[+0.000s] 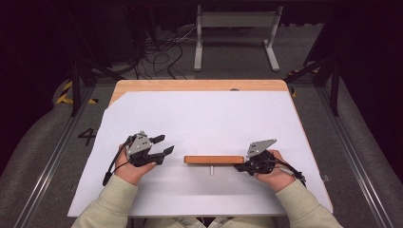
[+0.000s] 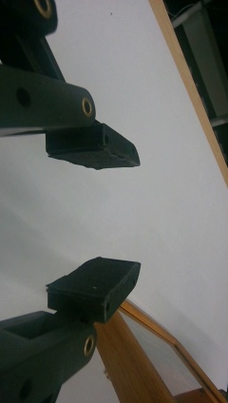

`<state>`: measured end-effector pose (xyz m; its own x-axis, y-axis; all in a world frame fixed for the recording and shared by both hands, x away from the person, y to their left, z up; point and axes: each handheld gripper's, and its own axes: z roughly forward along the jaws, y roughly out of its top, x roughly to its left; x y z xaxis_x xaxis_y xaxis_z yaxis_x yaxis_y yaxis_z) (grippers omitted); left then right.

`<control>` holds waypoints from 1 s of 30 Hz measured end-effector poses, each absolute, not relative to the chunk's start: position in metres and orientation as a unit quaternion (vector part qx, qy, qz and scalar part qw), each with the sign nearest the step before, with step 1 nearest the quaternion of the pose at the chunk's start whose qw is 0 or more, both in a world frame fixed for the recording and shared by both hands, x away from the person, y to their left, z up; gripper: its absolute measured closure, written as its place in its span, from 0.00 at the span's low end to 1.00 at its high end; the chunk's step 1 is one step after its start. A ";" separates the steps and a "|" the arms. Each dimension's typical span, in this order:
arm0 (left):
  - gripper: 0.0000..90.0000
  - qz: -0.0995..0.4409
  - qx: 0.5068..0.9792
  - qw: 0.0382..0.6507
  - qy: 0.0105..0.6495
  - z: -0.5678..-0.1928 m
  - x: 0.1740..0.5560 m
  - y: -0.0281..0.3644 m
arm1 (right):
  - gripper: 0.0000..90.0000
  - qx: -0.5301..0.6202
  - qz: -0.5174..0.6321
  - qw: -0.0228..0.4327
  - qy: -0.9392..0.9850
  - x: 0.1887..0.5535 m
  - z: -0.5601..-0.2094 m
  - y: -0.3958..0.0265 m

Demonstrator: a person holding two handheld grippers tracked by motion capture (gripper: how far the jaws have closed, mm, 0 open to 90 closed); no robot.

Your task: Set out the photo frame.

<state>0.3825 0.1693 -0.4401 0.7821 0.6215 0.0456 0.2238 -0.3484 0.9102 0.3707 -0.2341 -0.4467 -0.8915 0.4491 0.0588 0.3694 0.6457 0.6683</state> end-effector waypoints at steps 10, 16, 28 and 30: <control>0.49 0.199 0.795 0.505 0.269 -0.441 0.380 0.172 | 1.00 0.272 0.363 0.075 0.888 0.390 -0.448 -0.232; 0.49 0.199 0.796 0.502 0.272 -0.443 0.379 0.175 | 1.00 0.297 0.367 0.093 0.877 0.411 -0.447 -0.230; 0.49 0.204 0.795 0.497 0.282 -0.446 0.374 0.183 | 1.00 0.314 0.375 0.089 0.868 0.445 -0.444 -0.205; 0.49 0.204 0.794 0.497 0.283 -0.446 0.373 0.183 | 1.00 0.313 0.375 0.089 0.868 0.448 -0.443 -0.202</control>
